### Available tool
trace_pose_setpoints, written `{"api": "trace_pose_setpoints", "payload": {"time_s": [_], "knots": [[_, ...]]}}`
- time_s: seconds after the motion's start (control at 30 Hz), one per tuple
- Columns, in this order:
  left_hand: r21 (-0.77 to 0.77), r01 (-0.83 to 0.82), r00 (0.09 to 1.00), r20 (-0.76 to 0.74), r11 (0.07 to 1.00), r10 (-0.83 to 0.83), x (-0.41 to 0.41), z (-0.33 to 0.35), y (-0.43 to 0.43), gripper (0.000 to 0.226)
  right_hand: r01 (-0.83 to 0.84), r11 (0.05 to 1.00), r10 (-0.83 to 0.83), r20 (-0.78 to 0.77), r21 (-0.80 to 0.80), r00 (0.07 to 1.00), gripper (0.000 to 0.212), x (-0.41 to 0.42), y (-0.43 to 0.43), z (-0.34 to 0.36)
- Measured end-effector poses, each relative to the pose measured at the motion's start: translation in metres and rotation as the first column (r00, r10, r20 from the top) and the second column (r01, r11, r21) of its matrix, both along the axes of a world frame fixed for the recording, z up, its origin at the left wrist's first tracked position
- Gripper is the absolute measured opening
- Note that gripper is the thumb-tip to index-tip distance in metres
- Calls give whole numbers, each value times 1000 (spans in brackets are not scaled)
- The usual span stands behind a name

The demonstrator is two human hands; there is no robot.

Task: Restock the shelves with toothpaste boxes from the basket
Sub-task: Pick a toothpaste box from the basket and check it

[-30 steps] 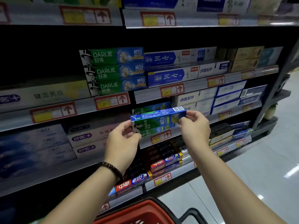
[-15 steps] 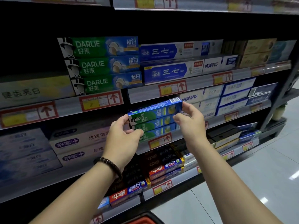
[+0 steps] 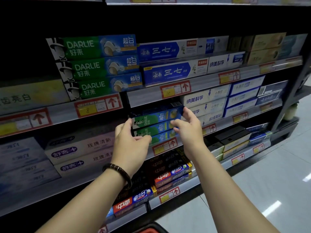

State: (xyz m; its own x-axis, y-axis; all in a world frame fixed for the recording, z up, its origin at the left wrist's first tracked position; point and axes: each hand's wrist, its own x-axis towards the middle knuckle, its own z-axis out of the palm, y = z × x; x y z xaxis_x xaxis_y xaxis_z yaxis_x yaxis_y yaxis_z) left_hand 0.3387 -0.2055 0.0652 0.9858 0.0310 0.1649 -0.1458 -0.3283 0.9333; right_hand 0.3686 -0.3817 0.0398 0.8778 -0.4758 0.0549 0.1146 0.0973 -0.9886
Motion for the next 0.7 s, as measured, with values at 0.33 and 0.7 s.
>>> {"api": "trace_pose_setpoints", "payload": {"time_s": [0.33, 0.7], "knots": [[49, -1, 1000, -29, 999, 3, 5, -14, -1, 81, -10, 996, 9, -7, -94, 1000, 74, 3, 0, -14], [135, 77, 994, -89, 988, -65, 10, -23, -4, 86, -63, 914, 45, -54, -400, 998, 73, -2, -1, -22]]}}
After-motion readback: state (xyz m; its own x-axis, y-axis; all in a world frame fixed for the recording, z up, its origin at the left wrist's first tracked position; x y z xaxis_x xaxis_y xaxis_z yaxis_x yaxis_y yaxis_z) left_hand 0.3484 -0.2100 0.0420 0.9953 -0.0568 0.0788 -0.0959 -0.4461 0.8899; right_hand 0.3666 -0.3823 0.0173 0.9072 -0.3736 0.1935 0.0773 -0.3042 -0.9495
